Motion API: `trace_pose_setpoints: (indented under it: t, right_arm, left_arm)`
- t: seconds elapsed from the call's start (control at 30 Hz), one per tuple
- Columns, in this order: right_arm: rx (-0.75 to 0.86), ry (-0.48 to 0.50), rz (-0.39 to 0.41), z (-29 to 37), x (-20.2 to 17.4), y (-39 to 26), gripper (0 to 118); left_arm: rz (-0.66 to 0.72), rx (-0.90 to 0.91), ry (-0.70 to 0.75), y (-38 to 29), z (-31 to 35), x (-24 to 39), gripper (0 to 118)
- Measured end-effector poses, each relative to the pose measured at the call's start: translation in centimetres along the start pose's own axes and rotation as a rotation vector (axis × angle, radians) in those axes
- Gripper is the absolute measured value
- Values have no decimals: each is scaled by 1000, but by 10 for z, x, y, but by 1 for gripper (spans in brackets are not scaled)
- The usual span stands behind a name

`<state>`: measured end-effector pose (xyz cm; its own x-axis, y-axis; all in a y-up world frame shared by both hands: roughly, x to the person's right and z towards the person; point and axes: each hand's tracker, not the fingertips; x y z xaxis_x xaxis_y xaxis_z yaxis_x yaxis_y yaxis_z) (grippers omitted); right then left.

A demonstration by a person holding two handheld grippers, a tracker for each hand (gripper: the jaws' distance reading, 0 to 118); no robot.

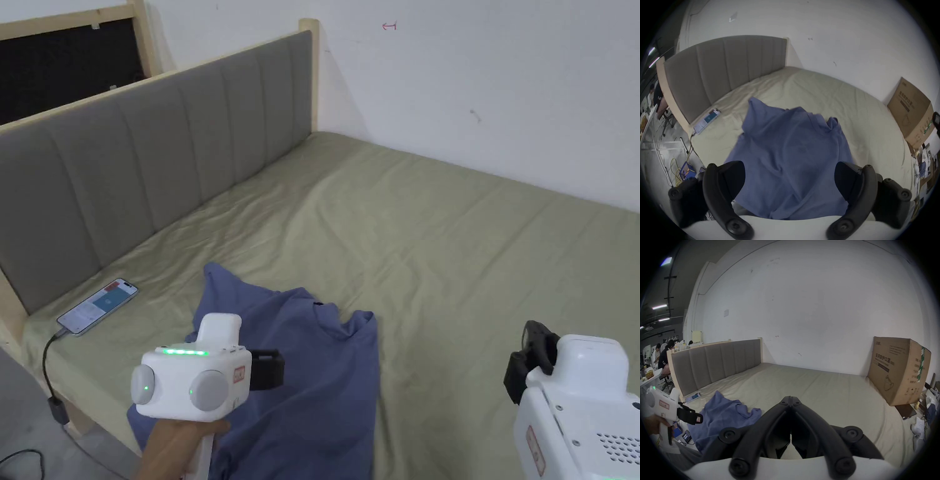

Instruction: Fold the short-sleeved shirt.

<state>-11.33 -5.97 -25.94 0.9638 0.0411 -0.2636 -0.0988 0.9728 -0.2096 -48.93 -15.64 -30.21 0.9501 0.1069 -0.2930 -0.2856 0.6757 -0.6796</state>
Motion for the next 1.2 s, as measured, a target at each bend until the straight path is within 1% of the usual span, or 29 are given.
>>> trace_pose_setpoints:
  t: [0.1, 0.2, 0.27, 0.3, 0.33, 0.4, 0.43, 0.47, 0.5, 0.53, 0.57, 0.6, 0.7, 0.73, 0.83, 0.9, 1.03, 1.1, 1.2]
  right_arm:
    - [-20, -35, -15, 0, 14, -7, 0]
    - [-47, -69, -35, 0, 26, -15, 0]
    - [-58, -86, -47, 0, 33, -21, 0]
    - [-67, -93, -48, 0, 36, -23, 0]
    - [-76, -100, -50, 0, 40, -25, 0]
    - [-86, -111, -60, 1, 46, -28, 0]
    - [-89, -117, -68, 2, 49, -29, 0]
    - [-91, -122, -75, 4, 52, -30, 0]
    - [-91, -127, -78, 5, 54, -30, 0]
    - [-91, -132, -79, 6, 56, -30, 0]
    - [-91, -139, -79, 8, 59, -30, 0]
    - [-89, -144, -79, 9, 61, -30, 0]
    - [-82, -157, -81, 15, 68, -28, 0]
    - [-77, -163, -82, 18, 71, -27, 0]
    - [-65, -176, -89, 24, 80, -24, 0]
    - [-56, -185, -91, 29, 85, -21, 0]
    - [-23, -220, -95, 43, 98, -16, 0]
    - [-8, -240, -107, 51, 106, -14, 0]
    - [13, -264, -116, 64, 118, -9, 0]
  left_arm:
    - [0, -82, 1, -11, -28, 7, 111]
    - [-36, -194, 36, -26, -55, 14, 111]
    - [-38, -234, 40, -34, -67, 19, 108]
    - [-35, -237, 32, -38, -71, 21, 97]
    - [-35, -248, 28, -43, -76, 23, 94]
    - [-51, -289, 31, -50, -82, 26, 82]
    - [-58, -314, 2, -55, -87, 30, 64]
    - [-71, -306, 32, -47, -77, 24, 57]
    - [-90, -280, 39, -45, -76, 24, 52]
    - [-96, -272, 29, -44, -77, 25, 39]
    - [-98, -254, 19, -42, -76, 26, 17]
    - [-94, -238, 19, -45, -79, 32, 5]
    - [-7, -201, -52, -40, -67, 25, 5]
    - [6, -157, -71, -24, -41, 29, 5]
    - [32, -89, -147, -6, 7, 36, 5]
    - [32, -38, -216, 23, 21, 64, 5]
    - [-73, 98, -344, 77, 71, 116, 5]
    - [-120, 145, -411, 93, 97, 143, 5]
    - [-201, 182, -485, 120, 115, 189, 5]
